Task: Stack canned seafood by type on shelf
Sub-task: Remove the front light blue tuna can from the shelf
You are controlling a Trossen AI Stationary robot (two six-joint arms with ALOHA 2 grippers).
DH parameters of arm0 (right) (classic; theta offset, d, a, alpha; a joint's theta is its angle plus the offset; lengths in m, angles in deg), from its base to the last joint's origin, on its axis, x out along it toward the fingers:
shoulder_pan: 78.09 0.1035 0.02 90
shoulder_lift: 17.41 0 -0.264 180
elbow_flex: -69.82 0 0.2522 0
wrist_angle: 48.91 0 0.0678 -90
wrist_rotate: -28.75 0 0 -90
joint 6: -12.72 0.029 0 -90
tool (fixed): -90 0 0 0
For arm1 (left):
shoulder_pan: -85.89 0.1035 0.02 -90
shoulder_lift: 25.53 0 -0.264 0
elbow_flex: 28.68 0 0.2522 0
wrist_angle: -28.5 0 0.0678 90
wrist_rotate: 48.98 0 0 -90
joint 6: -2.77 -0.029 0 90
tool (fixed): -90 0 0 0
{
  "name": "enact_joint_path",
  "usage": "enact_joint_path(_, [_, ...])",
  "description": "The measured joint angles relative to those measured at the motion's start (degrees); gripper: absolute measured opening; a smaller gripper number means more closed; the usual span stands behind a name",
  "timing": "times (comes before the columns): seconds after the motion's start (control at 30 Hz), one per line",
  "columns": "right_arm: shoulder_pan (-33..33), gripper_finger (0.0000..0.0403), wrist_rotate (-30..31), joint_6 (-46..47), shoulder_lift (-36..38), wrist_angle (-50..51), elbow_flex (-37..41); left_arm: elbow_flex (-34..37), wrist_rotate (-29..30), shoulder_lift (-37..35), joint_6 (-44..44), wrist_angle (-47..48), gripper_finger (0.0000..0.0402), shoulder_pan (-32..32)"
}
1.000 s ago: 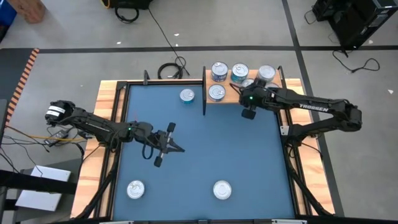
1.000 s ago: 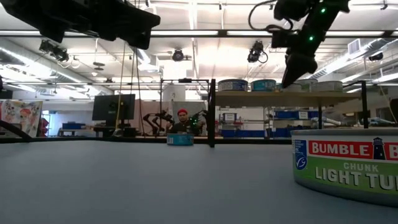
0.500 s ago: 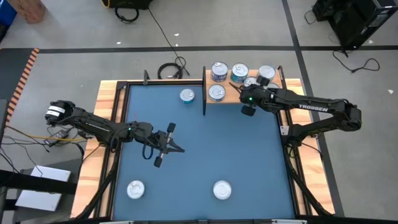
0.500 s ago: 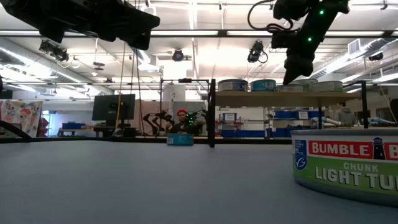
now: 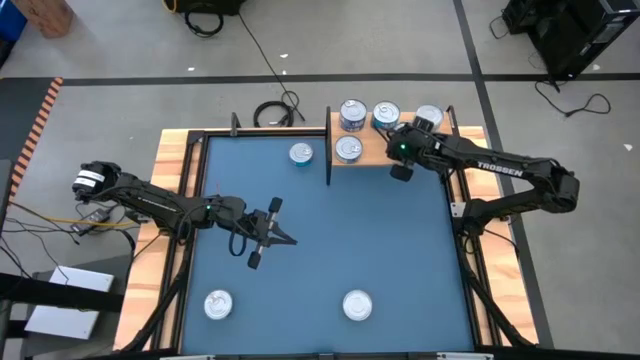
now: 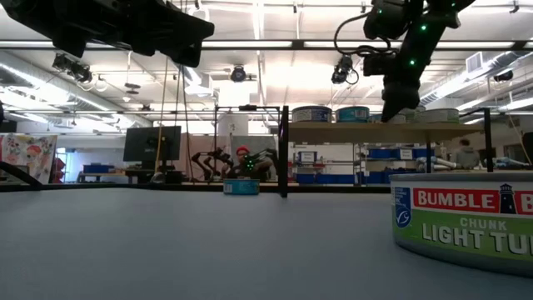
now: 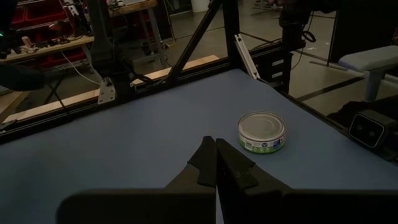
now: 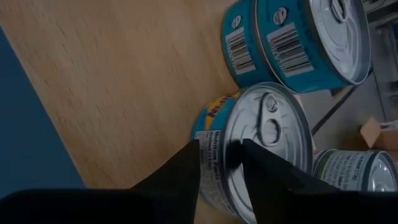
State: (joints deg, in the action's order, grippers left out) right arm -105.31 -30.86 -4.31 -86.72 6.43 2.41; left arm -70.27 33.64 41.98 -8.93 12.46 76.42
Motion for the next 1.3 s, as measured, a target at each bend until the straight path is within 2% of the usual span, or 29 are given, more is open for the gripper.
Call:
enact_joint_path(0.1, [-0.1, 0.0094, -0.2, -0.6, 0.0, 0.0, -0.1, 0.0, 0.0, 0.0, 0.0, 0.0, 0.0002, 0.0])
enact_joint_path(0.23, [0.0, 0.002, -0.8, -1.2, 0.9, 0.0, -0.1, 0.0, 0.0, 0.0, 0.0, 0.1, 0.0002, 0.0])
enact_joint_path(0.27, [0.1, 0.0012, -1.1, -1.4, 1.2, 0.0, -0.1, 0.0, 0.0, 0.0, 0.0, 0.1, 0.0002, 0.0])
enact_joint_path(0.9, [9.8, 0.0001, -7.5, 3.7, 5.7, 2.9, -5.0, 0.0, 0.0, 0.0, 0.0, 0.1, 0.0002, 0.0])
enact_joint_path(1.03, [14.5, 0.0, -10.0, 7.6, 5.7, 3.2, -5.3, 0.0, 0.0, 0.0, 0.0, 0.1, 0.0002, 0.0])
enact_joint_path(1.3, [28.4, 0.0, -9.9, 21.1, 3.8, 5.5, -4.8, 0.0, 0.0, 0.0, 0.2, 0.1, 0.0002, 0.0])
